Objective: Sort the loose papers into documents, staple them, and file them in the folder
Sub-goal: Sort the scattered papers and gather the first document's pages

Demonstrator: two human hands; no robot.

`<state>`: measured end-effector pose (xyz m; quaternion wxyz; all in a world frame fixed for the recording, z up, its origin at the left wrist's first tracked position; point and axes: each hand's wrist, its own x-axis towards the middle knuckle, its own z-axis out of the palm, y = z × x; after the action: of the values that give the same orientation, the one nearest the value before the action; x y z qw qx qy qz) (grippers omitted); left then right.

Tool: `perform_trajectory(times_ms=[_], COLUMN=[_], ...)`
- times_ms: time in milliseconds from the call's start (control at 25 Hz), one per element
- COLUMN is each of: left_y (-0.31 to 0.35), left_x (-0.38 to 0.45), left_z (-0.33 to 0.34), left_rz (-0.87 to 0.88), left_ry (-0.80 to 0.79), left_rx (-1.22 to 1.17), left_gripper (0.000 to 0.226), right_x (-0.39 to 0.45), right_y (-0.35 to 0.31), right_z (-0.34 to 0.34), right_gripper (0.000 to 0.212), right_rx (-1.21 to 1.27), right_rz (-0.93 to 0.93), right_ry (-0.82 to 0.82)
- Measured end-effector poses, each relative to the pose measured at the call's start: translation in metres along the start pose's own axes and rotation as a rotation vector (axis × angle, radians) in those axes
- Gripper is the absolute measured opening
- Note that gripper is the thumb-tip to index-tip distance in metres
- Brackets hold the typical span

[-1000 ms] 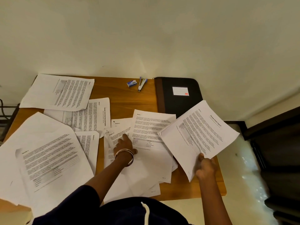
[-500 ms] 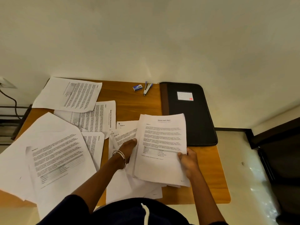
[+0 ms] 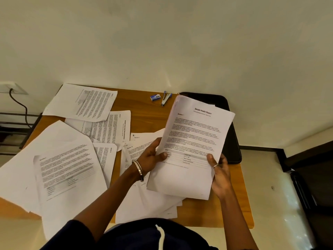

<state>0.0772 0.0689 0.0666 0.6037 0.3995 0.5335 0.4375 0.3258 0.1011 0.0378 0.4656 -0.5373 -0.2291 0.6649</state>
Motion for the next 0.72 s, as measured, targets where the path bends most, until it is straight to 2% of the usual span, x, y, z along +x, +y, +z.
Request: perform_trajectory(times_ms=[80,160,280,360,480,560,640,720], left_y=[-0.003,-0.015,-0.040,-0.052,-0.056,-0.052,-0.050,-0.055], left_x=[-0.001,0.001,-0.001,-0.008,-0.010,-0.010,-0.011,-0.016], left_z=[0.002,0.001,0.004,0.013,0.019,0.020,0.018,0.010], left_rz=[-0.014,-0.097,-0.339,-0.421,-0.361,-0.307,-0.300,-0.364], left_ry=[0.016,0.094,0.210,0.226,0.221,0.218,0.307,0.428], left_rx=[-0.035,0.030,0.377,0.529,0.469,0.332,0.190,0.148], left_gripper=[0.046,0.044,0.039,0.035,0.034,0.029,0.021,0.019], right_x=[0.000,0.002,0.005,0.009,0.011,0.011,0.012,0.016], right_y=[-0.002,-0.001,0.013,0.022,0.023,0.013,0.002,-0.007], right_z=[-0.002,-0.005,-0.011,-0.013,-0.007,-0.006,-0.011,-0.021], right_gripper=[0.054,0.049,0.022,0.017,0.028,0.031,0.029,0.030], right_rx=[0.047,-0.060,-0.414,-0.531,-0.630,-0.645,-0.534,-0.305], right_rz=[0.003,0.065,0.186,0.224,0.148,0.040,-0.060,-0.101], right_ry=[-0.031,-0.009,0.048,0.037,0.007,0.067,0.130,0.184])
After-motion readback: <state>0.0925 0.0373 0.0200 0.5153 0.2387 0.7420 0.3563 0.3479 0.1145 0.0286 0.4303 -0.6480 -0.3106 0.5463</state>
